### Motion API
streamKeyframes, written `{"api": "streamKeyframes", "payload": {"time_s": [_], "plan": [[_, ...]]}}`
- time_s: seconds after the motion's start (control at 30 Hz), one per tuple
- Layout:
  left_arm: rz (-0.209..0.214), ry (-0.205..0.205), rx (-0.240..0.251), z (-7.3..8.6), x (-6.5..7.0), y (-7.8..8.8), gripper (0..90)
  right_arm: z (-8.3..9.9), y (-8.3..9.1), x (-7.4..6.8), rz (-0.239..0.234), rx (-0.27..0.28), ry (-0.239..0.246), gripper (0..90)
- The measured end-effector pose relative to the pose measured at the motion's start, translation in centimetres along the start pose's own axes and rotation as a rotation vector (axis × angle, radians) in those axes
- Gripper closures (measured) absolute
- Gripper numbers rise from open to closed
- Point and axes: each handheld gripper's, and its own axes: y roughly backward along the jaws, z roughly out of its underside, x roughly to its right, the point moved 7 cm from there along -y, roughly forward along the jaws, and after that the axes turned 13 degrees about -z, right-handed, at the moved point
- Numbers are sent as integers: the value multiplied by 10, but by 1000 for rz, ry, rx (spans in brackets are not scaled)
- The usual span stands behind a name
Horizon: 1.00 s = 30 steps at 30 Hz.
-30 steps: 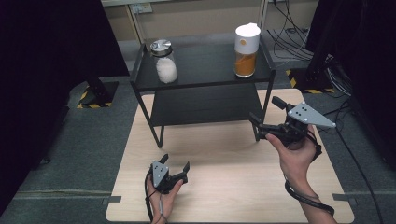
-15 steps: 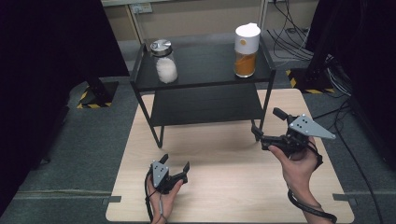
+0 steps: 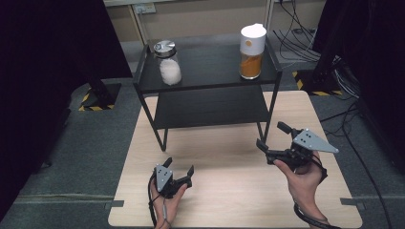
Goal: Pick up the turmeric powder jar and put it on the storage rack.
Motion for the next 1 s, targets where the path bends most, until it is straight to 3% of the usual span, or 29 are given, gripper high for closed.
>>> {"api": "streamKeyframes", "payload": {"time_s": [1.0], "plan": [[-1,-3,4,0,1,0,78,60,11,4,-7,-93,-70,27]]}}
